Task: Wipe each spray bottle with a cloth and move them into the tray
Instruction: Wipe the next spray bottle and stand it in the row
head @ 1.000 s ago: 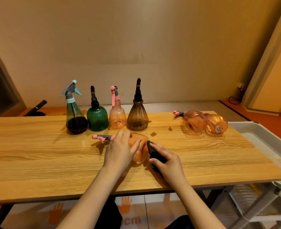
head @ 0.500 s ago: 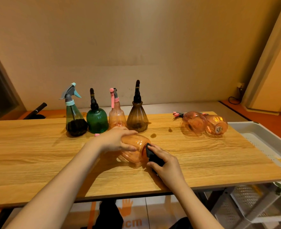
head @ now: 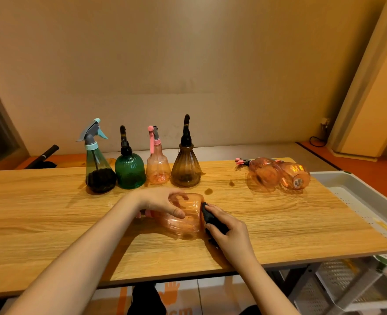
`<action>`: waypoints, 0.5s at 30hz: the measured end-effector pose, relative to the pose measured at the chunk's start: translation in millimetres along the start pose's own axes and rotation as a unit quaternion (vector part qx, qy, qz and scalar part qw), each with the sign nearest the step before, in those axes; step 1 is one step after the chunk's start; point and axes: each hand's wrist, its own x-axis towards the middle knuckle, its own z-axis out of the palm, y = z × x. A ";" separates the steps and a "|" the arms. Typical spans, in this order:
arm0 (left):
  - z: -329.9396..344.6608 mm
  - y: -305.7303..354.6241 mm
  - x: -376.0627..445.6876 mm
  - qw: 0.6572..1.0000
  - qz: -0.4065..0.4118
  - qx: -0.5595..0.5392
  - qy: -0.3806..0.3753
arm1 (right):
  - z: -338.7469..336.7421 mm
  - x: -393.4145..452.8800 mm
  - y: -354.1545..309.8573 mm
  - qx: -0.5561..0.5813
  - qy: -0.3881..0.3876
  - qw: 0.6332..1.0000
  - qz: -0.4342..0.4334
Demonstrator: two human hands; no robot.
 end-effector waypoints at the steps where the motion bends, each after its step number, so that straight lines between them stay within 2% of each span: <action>1: 2.1 0.0 -0.1 1.000 -0.002 -0.015 0.001 | -0.3 -0.4 -0.5 0.015 0.011 1.000 0.004; 6: 18.0 -8.5 -3.6 0.994 0.039 -0.086 0.055 | -4.5 -0.8 -5.1 0.105 0.051 0.992 0.056; 10: 34.6 -17.8 -7.6 0.977 0.076 -0.165 0.113 | -9.2 3.0 -7.6 0.210 0.100 0.966 0.114; 15: 38.8 -25.2 -12.4 0.938 0.122 -0.264 0.187 | 0.9 10.6 -19.3 0.243 0.092 0.960 0.105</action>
